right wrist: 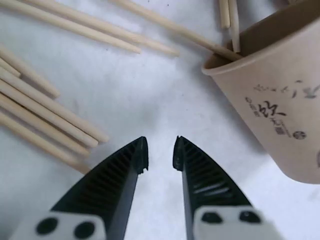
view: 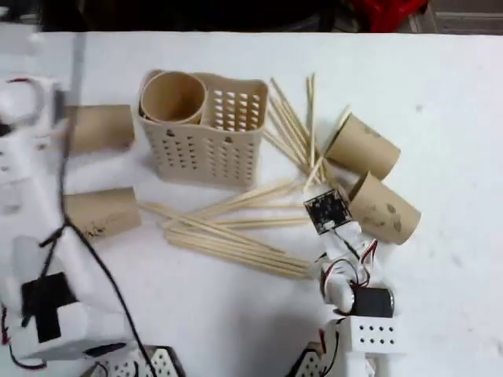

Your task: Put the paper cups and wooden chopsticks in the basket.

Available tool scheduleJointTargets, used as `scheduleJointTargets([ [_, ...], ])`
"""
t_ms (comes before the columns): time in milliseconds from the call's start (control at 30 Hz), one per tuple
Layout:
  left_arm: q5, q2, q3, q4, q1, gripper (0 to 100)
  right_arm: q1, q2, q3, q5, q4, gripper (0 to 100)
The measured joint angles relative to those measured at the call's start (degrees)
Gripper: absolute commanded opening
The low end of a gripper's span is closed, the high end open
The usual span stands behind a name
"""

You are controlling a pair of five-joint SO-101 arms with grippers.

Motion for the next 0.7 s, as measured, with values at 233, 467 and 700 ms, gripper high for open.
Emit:
scheduleJointTargets([
  [233,-9.7,0.0,16.2,-6.6,-12.7,14,0.0,0.0,0.0,0.0,0.0,9.2],
  [467,-10.3,0.1,36.7,-23.9,-12.7,24,0.0,0.0,0.0,0.0,0.0,9.2],
  [700,-1.6,2.3,38.9,-33.6,-8.4,24,0.1,0.0,2.6,-0.2,-4.7,9.1],
])
